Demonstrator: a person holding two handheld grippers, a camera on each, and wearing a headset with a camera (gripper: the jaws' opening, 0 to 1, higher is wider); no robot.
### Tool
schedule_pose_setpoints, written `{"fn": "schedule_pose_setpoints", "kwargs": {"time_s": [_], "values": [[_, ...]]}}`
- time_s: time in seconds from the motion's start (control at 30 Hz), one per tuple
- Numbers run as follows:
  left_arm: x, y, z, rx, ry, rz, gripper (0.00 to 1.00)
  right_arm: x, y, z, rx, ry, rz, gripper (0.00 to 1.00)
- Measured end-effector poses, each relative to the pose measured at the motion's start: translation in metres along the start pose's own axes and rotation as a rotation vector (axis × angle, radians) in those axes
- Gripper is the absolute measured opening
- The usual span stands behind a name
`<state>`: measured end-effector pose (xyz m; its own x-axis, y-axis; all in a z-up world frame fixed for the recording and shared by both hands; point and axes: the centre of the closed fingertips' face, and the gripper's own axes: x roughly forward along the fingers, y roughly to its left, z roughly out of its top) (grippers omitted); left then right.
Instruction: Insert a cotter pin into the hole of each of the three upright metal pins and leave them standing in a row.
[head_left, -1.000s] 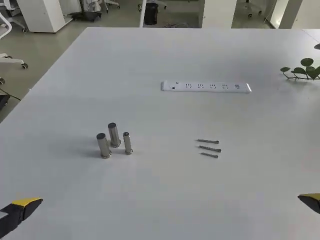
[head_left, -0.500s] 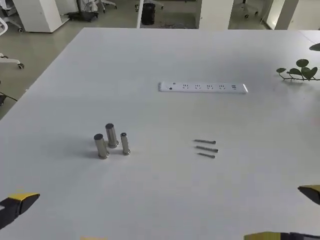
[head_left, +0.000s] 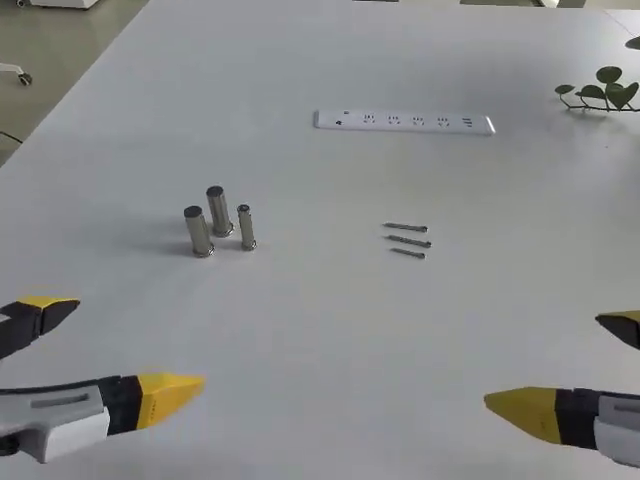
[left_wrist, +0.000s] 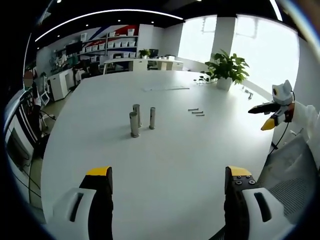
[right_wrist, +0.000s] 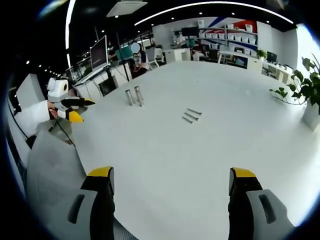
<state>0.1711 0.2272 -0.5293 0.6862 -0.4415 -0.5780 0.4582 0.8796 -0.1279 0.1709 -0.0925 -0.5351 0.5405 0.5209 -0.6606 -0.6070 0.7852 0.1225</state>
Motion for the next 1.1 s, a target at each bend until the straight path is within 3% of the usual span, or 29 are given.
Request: {"fn": "schedule_pose_setpoints", "kwargs": {"time_s": [0.13, 0.23, 0.33, 0.43, 0.63, 0.87, 1.1], "values": [[0.004, 0.016, 0.010, 0.068, 0.004, 0.016, 0.90, 0.002, 0.000, -0.003, -0.005, 0.008, -0.001, 0.94], [0.006, 0.025, 0.019, 0.091, -0.003, 0.025, 0.87, 0.004, 0.000, -0.006, -0.017, 0.018, -0.010, 0.94], [0.009, 0.034, 0.034, 0.099, -0.038, 0.026, 0.83, 0.004, 0.002, -0.005, -0.017, 0.012, -0.008, 0.94], [0.018, 0.042, 0.043, 0.127, -0.031, 0.021, 0.76, 0.004, 0.004, -0.003, -0.023, 0.005, -0.004, 0.94], [0.039, 0.048, 0.060, 0.164, -0.032, -0.006, 0.65, 0.004, 0.006, -0.001, -0.029, 0.004, -0.004, 0.94], [0.063, 0.051, 0.066, 0.153, -0.038, -0.037, 0.45, 0.004, 0.008, -0.002, -0.027, 0.003, -0.001, 0.94], [0.088, 0.059, 0.062, 0.165, -0.018, -0.025, 0.32, 0.004, 0.009, 0.000, -0.032, 0.002, 0.003, 0.94]]}}
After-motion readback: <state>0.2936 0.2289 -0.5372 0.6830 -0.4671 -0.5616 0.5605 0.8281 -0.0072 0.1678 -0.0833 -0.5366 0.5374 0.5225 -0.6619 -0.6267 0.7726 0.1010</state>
